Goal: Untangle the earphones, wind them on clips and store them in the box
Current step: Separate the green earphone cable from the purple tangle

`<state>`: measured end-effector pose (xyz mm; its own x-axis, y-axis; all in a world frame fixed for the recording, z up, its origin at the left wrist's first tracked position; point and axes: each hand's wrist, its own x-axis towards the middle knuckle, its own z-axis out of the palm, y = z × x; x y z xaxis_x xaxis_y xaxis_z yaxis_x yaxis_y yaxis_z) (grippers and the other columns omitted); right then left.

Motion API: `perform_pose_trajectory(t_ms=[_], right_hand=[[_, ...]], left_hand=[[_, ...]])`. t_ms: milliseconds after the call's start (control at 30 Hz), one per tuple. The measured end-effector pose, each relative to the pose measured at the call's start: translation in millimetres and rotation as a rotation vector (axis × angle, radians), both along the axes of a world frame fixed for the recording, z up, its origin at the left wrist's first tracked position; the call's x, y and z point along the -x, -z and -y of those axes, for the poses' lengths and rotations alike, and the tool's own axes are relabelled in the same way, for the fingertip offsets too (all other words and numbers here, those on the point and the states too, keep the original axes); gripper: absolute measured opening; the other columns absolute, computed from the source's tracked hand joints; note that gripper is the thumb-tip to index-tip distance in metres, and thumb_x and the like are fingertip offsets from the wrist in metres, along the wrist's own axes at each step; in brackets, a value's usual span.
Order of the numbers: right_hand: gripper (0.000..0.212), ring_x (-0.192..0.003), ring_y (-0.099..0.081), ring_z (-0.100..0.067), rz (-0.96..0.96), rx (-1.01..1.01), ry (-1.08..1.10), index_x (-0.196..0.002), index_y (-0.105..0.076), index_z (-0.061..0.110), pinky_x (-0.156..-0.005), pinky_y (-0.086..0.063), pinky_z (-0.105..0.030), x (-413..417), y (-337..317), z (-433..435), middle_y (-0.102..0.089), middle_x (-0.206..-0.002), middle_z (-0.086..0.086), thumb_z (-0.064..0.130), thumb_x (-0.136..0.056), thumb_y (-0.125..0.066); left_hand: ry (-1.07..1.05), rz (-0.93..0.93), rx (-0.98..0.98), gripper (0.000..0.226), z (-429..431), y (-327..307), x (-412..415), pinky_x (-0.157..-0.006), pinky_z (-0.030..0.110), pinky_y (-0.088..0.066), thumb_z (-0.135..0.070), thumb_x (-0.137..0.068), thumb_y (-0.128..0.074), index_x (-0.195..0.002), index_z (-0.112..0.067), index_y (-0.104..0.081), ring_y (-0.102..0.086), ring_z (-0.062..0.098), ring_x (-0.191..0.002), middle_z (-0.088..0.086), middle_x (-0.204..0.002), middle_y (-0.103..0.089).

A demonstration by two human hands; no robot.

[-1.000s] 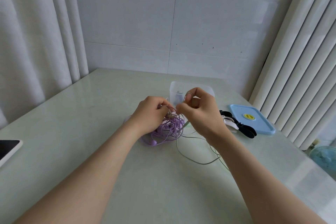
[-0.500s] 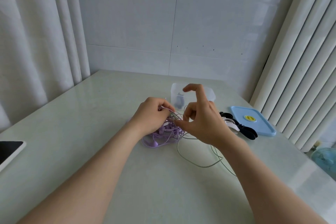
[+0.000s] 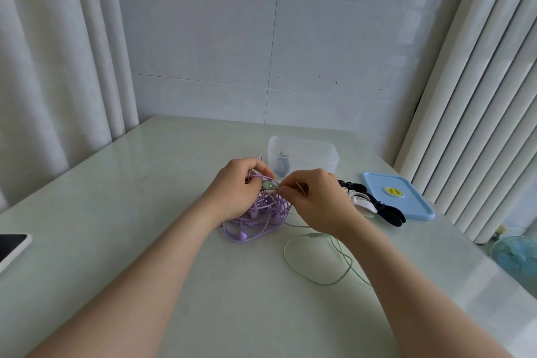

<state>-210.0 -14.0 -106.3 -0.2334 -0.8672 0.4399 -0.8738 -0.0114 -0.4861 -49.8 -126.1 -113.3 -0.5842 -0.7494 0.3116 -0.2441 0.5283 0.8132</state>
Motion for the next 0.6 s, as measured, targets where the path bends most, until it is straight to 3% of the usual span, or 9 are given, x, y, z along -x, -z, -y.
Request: perform_pose_trajectory(t_ms=[100, 200, 267, 367, 467, 533, 600], right_hand=[[0.016, -0.065, -0.056, -0.016, 0.119, -0.038, 0.018, -0.085, -0.077, 0.022, -0.064, -0.038, -0.023, -0.4, -2.9, -0.8, -0.068, -0.067, 0.003, 0.025, -0.097, -0.067], [0.025, -0.065, -0.056, -0.013, 0.252, -0.071, 0.051, -0.082, -0.07, 0.019, -0.066, -0.044, -0.032, -0.7, -6.5, -2.4, -0.066, -0.065, 0.004, 0.021, -0.102, -0.055], [0.029, -0.059, -0.048, -0.01, 0.419, 0.009, 0.028, -0.084, -0.062, 0.018, -0.06, -0.039, -0.03, -1.0, -7.5, -1.8, -0.058, -0.061, 0.008, 0.02, -0.107, -0.046], [0.026, -0.053, -0.042, -0.008, 0.557, 0.18, 0.048, -0.088, -0.059, 0.019, -0.057, -0.035, -0.028, 2.1, -10.1, 0.3, -0.05, -0.054, 0.013, 0.023, -0.109, -0.043], [0.01, -0.057, -0.047, -0.014, 0.335, 0.191, 0.199, -0.102, -0.062, 0.022, -0.06, -0.037, -0.031, 6.6, -7.0, 0.7, -0.053, -0.053, 0.008, 0.022, -0.104, -0.051], [0.036, -0.075, -0.051, -0.023, 0.092, 0.058, 0.266, -0.129, -0.052, 0.03, -0.073, -0.039, -0.037, 5.0, -4.7, -2.1, -0.056, -0.067, 0.005, 0.013, -0.097, -0.049], [0.058, -0.095, -0.044, -0.027, -0.092, -0.113, 0.32, -0.141, -0.038, 0.047, -0.084, -0.032, -0.041, 0.1, -6.6, -5.6, -0.058, -0.096, 0.001, 0.014, -0.095, -0.044]], left_hand=[[0.05, -0.026, -0.028, 0.037, -3.7, -3.7, -1.1, -0.057, 0.029, -0.036, 0.004, -0.097, -0.049, -0.096, -0.026, -0.072, -0.046, 0.018, -0.055, 0.019, -0.082, -0.07], [0.072, -0.05, -0.08, 0.031, -5.4, -4.4, -1.5, -0.062, 0.034, -0.045, -0.001, -0.1, -0.053, -0.099, -0.028, -0.068, -0.053, 0.018, -0.058, 0.016, -0.09, -0.074], [0.023, -0.021, -0.061, 0.031, -2.5, -2.0, -0.8, -0.069, 0.039, -0.052, -0.005, -0.1, -0.051, -0.096, -0.032, -0.066, -0.057, 0.016, -0.071, 0.01, -0.1, -0.074], [-0.137, 0.063, 0.001, 0.026, 1.2, -1.6, -0.6, -0.075, 0.039, -0.051, -0.014, -0.101, -0.045, -0.096, -0.03, -0.065, -0.061, 0.021, -0.075, 0.003, -0.089, -0.071], [-0.294, 0.123, 0.128, 0.023, 3.7, -1.1, -2.1, -0.091, 0.043, -0.052, -0.026, -0.099, -0.043, -0.099, -0.024, -0.066, -0.061, 0.03, -0.102, 0.002, -0.104, -0.067], [-0.376, 0.173, 0.192, 0.022, 3.4, -1.1, -2.7, -0.093, 0.044, -0.048, -0.025, -0.1, -0.047, -0.102, -0.023, -0.068, -0.054, 0.034, -0.108, 0.006, -0.108, -0.061], [-0.414, 0.173, 0.199, 0.02, 5.2, -1.1, -2.5, -0.092, 0.043, -0.046, -0.022, -0.101, -0.05, -0.104, -0.021, -0.07, -0.052, 0.035, -0.109, 0.008, -0.108, -0.058]])
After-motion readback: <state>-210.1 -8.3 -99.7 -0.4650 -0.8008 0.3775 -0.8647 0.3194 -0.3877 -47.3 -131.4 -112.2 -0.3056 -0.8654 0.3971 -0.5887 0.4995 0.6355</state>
